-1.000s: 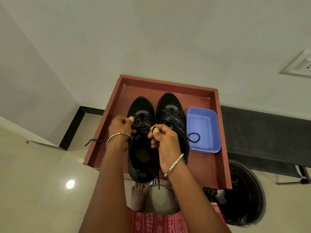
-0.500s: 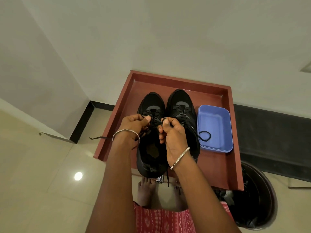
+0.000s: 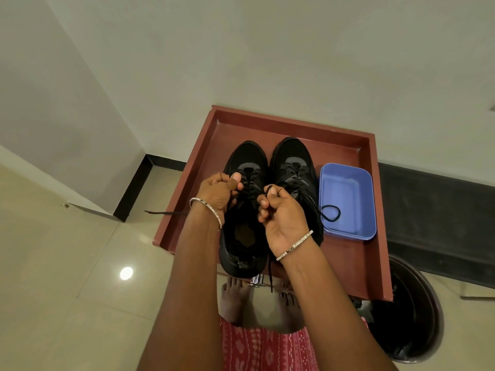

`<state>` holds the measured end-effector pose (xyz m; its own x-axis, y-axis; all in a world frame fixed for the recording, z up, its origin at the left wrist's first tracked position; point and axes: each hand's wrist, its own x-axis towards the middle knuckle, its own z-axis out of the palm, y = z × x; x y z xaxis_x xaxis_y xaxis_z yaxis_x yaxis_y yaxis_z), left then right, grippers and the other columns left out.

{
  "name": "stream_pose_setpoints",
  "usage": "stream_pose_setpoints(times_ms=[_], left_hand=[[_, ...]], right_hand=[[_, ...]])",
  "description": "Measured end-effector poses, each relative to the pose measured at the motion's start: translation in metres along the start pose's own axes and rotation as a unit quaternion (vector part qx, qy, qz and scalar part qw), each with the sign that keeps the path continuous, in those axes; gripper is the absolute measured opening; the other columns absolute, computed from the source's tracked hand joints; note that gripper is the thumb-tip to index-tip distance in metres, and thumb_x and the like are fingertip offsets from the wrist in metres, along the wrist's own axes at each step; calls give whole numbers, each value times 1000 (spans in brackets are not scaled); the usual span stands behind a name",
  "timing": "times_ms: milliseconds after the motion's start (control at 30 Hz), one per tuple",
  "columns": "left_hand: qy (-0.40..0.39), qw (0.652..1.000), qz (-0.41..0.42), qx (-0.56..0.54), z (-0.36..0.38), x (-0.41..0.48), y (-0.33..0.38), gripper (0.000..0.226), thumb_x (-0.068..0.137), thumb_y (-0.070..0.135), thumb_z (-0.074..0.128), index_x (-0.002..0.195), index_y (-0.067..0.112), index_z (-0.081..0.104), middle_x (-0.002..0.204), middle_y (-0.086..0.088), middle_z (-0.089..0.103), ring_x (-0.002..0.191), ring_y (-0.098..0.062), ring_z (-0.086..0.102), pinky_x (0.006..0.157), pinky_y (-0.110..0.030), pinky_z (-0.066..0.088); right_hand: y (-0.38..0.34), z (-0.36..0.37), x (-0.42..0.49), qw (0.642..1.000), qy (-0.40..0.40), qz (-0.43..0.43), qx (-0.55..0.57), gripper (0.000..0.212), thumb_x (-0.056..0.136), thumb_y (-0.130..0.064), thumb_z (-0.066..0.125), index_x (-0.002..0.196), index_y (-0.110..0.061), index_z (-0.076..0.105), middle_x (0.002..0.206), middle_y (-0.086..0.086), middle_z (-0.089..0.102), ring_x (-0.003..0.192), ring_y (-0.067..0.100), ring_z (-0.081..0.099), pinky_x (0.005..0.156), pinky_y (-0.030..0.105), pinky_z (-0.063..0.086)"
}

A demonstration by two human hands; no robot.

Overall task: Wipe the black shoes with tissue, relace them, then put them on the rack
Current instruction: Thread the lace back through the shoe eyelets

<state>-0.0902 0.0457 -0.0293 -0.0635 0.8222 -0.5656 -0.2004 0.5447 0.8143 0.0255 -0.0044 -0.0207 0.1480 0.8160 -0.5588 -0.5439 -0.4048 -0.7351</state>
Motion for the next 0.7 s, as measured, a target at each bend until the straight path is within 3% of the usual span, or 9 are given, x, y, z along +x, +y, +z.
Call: stream_pose_setpoints(times_ms=[167,267,367,467,533,633,700], left_hand=[[57,998,15,1,7,4,-4,32,94,10,66,66,13,51,52,3,59,44,-7,47,40,-16,40],[34,999,11,19,6,3,-1,25,95,10,64,71,11,55,56,2,62,44,-4,52,42,-14,46],[-30,997,0,76,-5,-5,8,6,101,15,56,98,9,55,80,-7,61,54,-11,56,46,-22,55],[-112,984,28,138,-23,-16,13,40,101,24,55,135,28,34,99,-13,58,62,-17,57,43,-24,51],[-153,949,91,261,-32,-20,14,54,96,32,61,141,41,33,110,-11,53,74,-20,60,49,-22,49],[-118,856,169,475,-37,-16,8,54,83,38,75,133,42,54,127,0,34,109,-18,45,89,-32,50],[-97,835,219,496,-37,-13,5,45,81,32,79,123,36,65,126,5,39,109,-10,42,95,-29,43]], right_hand=[[3,2,-4,1000,-5,-1,-13,30,105,-5,38,79,-13,51,51,-4,41,41,6,29,46,20,23],[3,0,-5,999,-4,-33,-31,29,105,-5,41,80,-12,54,56,-2,42,45,6,33,47,19,26],[1,-7,-3,990,3,-111,-89,23,104,-8,46,87,-12,61,61,-1,52,54,5,45,51,17,37],[0,-10,-3,973,12,-165,-160,21,105,-12,46,93,-15,64,69,-3,62,68,5,59,67,20,47],[1,-9,-4,964,5,-182,-193,21,106,-14,45,95,-17,63,74,-3,66,79,8,63,80,26,50],[3,-10,1,946,1,-216,-242,22,106,-19,44,92,-24,59,80,-3,69,86,13,68,88,37,55],[1,-13,7,936,15,-223,-273,23,106,-22,43,89,-27,57,86,0,70,82,14,70,84,40,58]])
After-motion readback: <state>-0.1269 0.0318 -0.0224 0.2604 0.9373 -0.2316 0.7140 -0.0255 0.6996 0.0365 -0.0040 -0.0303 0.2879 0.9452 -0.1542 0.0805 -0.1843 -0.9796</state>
